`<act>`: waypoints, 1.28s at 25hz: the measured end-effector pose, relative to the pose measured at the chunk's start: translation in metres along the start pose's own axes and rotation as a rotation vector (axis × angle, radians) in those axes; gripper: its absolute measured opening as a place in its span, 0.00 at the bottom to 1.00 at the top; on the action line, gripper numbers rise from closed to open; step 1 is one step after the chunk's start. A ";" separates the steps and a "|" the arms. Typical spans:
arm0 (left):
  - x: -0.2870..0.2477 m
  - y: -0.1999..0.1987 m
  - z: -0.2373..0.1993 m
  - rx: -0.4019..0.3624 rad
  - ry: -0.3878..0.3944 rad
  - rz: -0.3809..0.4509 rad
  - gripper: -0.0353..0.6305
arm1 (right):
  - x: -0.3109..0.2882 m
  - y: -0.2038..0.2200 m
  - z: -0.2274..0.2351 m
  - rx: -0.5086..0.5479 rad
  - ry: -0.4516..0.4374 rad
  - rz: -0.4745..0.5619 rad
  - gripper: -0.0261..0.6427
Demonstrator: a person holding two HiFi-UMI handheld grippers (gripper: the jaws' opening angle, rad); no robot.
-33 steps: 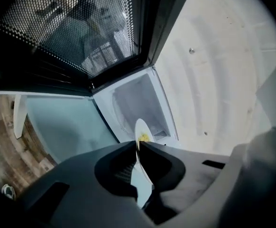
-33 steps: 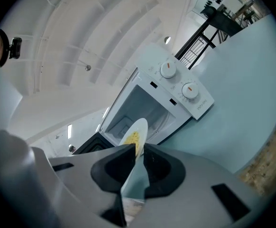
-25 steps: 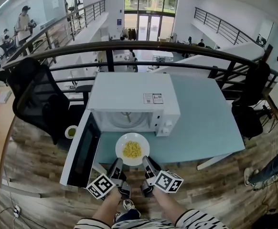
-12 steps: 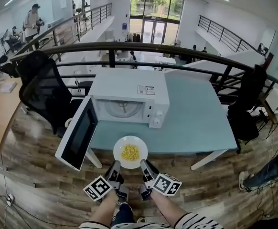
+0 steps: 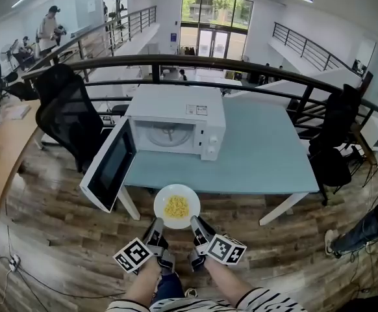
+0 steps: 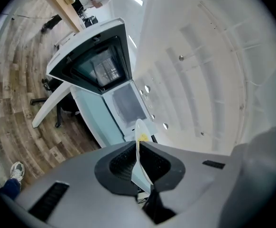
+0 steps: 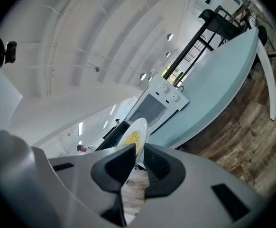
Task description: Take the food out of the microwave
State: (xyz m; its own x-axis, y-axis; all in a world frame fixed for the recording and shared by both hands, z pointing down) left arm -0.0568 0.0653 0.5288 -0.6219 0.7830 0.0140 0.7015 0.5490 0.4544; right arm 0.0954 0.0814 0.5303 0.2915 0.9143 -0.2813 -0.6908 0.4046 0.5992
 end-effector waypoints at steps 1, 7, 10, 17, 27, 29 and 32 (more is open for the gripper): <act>0.006 0.003 0.002 0.001 -0.003 0.002 0.11 | 0.005 0.003 0.000 -0.001 -0.001 -0.002 0.13; 0.038 0.019 0.008 -0.007 -0.017 0.004 0.11 | 0.033 0.024 0.000 -0.007 -0.003 -0.019 0.13; 0.048 0.028 0.006 -0.003 -0.027 -0.001 0.11 | 0.041 0.032 0.003 -0.002 0.005 -0.029 0.13; 0.065 0.041 0.007 -0.011 -0.038 -0.029 0.11 | 0.058 0.042 0.007 -0.014 0.014 -0.041 0.12; 0.070 0.044 0.005 -0.016 -0.047 -0.027 0.11 | 0.061 0.048 0.009 -0.016 0.018 -0.054 0.12; 0.071 0.044 0.005 -0.012 -0.048 -0.026 0.11 | 0.061 0.048 0.008 -0.027 0.016 -0.055 0.12; 0.071 0.045 0.006 -0.007 -0.050 -0.027 0.11 | 0.062 0.047 0.006 -0.034 0.015 -0.053 0.12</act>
Point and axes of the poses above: the fingertips, and each gripper's own axes: x backward along the fingers, z to its right, y out of its underside, the point moved 2 cm from there along x, backward along the fingers, and after that the axes turned 9 degrees about y, right-handed, at the moved point
